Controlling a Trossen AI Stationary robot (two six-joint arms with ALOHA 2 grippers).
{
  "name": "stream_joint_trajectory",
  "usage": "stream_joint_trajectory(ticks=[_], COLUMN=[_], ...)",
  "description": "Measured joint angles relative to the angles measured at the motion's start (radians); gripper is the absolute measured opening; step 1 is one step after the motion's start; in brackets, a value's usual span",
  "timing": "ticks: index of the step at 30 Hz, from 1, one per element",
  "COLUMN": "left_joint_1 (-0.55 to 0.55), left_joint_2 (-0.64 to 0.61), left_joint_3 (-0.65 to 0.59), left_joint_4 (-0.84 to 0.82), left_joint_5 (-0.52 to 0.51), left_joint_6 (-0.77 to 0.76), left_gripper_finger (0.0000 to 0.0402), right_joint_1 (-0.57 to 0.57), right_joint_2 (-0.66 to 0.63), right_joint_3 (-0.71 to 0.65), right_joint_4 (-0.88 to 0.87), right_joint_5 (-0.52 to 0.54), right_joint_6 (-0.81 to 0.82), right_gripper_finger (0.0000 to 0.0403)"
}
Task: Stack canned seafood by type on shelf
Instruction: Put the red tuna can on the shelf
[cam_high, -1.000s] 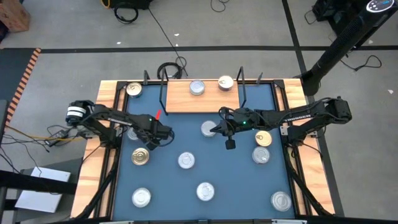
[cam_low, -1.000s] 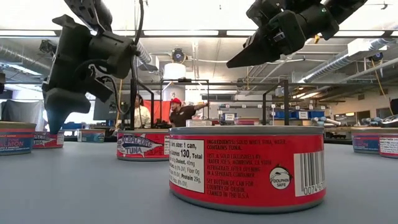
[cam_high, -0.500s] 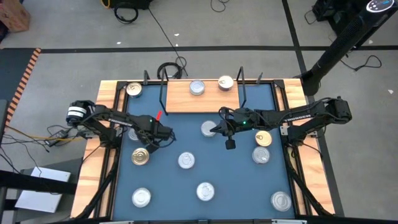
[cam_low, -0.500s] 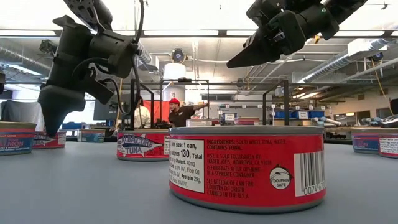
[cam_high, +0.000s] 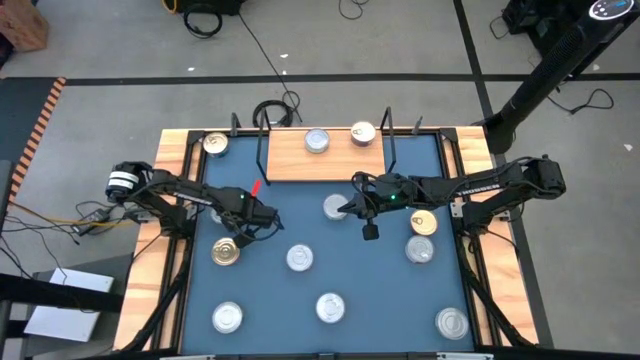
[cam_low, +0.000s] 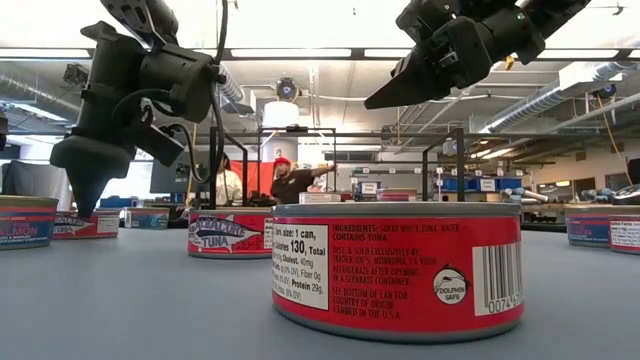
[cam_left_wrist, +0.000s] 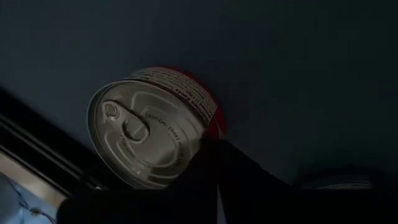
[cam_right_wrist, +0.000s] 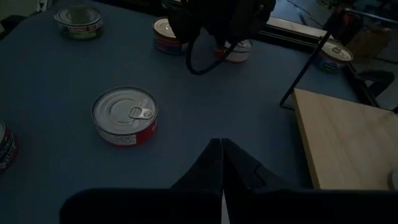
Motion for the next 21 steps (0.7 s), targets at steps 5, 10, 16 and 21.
stream_joint_trajectory(ticks=[5,10,16,21], left_joint_1=[-0.013,-0.038,-0.086,-0.124], left_joint_2=[0.0,0.0,0.0,0.0], left_joint_3=[0.026,0.096,0.193,0.243], left_joint_4=[0.015,0.024,0.083,0.193], left_joint_5=[0.004,0.003,-0.036,-0.04], left_joint_6=[0.029,0.065,0.15,0.222], left_gripper_finger=[0.0003,0.0002,0.0001,0.0001], right_joint_1=[0.0,0.0,0.0,0.0], right_joint_2=[0.0,0.0,0.0,0.0], right_joint_3=[0.0,0.0,0.0,0.0], right_joint_4=[0.0,0.0,-0.01,-0.019], right_joint_5=[0.0,0.0,0.0,0.0], right_joint_6=[0.0,0.0,0.0,0.0], right_gripper_finger=[0.0008,0.0008,0.0008,0.0008])
